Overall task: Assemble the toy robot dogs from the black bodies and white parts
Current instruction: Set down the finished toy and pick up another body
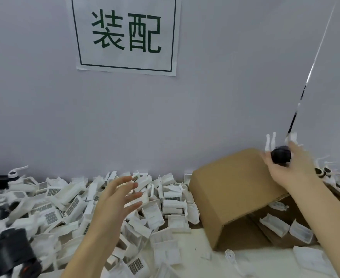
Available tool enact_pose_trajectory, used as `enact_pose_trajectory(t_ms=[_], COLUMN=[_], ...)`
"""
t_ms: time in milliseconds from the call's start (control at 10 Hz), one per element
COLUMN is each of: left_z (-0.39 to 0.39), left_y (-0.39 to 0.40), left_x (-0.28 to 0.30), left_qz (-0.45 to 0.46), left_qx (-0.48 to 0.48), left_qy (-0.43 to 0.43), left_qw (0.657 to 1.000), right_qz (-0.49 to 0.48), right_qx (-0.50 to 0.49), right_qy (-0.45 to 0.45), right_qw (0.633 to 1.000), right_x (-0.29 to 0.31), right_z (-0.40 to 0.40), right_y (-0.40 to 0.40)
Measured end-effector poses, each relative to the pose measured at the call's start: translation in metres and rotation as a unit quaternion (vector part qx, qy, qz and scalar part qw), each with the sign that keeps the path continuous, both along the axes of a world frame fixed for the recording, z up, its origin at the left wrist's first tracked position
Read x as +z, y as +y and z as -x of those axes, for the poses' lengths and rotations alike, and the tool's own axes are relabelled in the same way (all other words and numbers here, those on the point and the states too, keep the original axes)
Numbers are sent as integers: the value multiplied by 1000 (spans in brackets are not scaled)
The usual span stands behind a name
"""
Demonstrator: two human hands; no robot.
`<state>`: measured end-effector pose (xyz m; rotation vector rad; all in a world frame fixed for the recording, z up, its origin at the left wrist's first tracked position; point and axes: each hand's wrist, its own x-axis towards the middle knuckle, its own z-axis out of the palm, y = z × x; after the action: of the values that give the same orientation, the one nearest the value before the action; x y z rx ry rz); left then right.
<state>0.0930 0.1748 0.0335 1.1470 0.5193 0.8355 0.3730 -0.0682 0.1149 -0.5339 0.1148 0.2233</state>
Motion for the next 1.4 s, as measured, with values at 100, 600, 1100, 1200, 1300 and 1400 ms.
enact_pose_trajectory(t_ms=[100, 600, 1100, 1200, 1300, 1400], left_z=[-1, -4, -10, -11, -12, -13], left_y=[2, 7, 12, 14, 16, 17], left_x=[-2, -12, -20, -23, -27, -27], left_qz=[-15, -7, -38, -39, -41, -39], left_qx=[11, 34, 28, 24, 23, 23], left_qy=[12, 14, 55, 62, 70, 76], left_qw=[1000, 999, 997, 997, 996, 996], right_qz=[-55, 585, 883, 897, 919, 934], right_qx=[14, -86, 87, 73, 67, 40], right_qy=[50, -108, -331, -287, -234, -248], right_qw=[997, 799, 321, 329, 310, 256], right_x=[13, 14, 4, -7, -17, -22], right_z=[-16, -91, -108, -128, -146, -155], right_y=[5, -84, -118, -138, -157, -158])
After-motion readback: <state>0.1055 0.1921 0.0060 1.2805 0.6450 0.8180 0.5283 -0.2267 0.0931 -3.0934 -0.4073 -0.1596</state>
